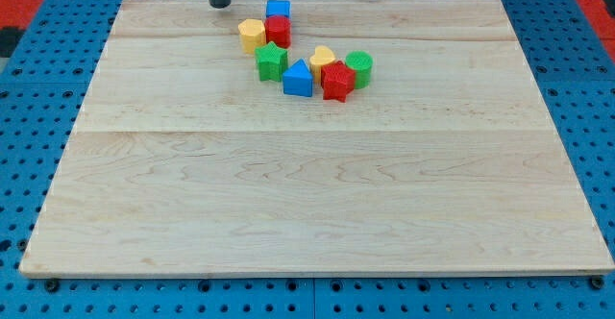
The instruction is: Push the blue cube closer to the yellow heart
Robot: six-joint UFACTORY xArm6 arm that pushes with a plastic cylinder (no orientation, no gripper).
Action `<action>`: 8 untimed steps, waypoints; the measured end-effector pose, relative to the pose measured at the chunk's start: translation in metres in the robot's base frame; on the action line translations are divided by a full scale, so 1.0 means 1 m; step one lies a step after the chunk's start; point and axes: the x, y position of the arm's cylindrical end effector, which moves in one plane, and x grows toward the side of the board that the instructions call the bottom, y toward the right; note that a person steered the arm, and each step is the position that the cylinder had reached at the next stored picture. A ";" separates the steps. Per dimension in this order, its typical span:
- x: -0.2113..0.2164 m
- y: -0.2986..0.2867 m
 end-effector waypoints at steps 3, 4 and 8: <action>0.029 0.024; 0.022 0.047; 0.020 0.163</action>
